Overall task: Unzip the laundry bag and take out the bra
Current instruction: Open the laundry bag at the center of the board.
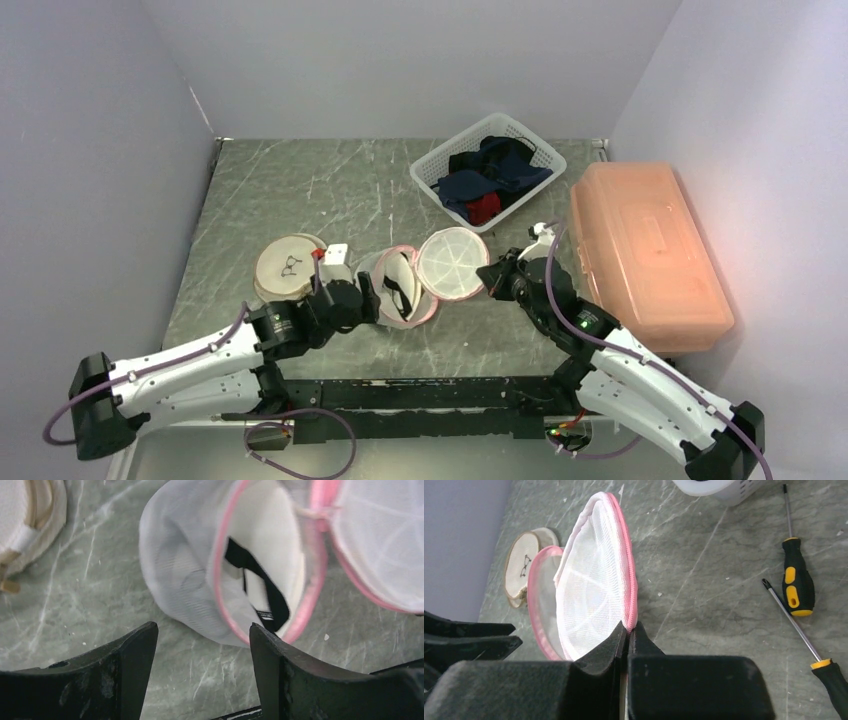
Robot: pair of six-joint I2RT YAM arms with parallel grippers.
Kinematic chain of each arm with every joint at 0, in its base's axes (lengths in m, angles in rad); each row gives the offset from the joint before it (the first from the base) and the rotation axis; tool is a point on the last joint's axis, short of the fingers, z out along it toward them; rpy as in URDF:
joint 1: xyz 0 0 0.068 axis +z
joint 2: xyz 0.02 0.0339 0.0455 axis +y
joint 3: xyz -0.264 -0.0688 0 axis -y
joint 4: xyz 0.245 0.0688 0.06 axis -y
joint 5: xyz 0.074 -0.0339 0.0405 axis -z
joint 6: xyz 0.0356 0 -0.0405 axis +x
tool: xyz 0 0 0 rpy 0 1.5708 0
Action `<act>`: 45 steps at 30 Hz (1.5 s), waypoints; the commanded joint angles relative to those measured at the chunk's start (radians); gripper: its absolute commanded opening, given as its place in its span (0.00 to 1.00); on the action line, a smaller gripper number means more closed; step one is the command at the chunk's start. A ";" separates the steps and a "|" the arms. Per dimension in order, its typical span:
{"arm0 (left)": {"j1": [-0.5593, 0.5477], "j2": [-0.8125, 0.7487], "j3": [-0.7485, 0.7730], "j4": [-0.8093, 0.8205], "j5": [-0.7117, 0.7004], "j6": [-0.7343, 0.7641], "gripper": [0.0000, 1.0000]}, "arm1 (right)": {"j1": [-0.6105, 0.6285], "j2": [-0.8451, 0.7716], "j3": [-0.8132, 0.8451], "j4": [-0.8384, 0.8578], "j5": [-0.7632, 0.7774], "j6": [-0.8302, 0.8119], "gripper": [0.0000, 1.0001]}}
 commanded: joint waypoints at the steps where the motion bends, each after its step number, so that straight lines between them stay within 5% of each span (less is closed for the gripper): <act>1: 0.144 -0.017 -0.077 0.163 0.284 -0.078 0.72 | -0.003 -0.016 -0.008 0.023 0.048 -0.017 0.00; 9: 0.211 0.089 -0.057 0.307 0.406 -0.050 0.71 | -0.003 -0.030 -0.011 0.025 0.035 -0.010 0.00; 18: 0.243 0.207 0.024 0.149 0.314 -0.074 0.62 | -0.003 -0.070 -0.014 0.021 0.023 -0.030 0.00; 25: 0.254 0.228 0.060 0.133 0.309 -0.028 0.04 | -0.003 -0.097 0.008 0.009 0.012 -0.064 0.00; 39: 0.254 0.102 0.258 0.058 0.391 0.120 0.03 | -0.003 -0.198 0.197 -0.137 0.037 -0.150 0.00; 45: 0.254 0.115 0.225 0.043 0.364 0.116 0.03 | -0.003 -0.211 0.146 -0.136 0.059 -0.123 0.00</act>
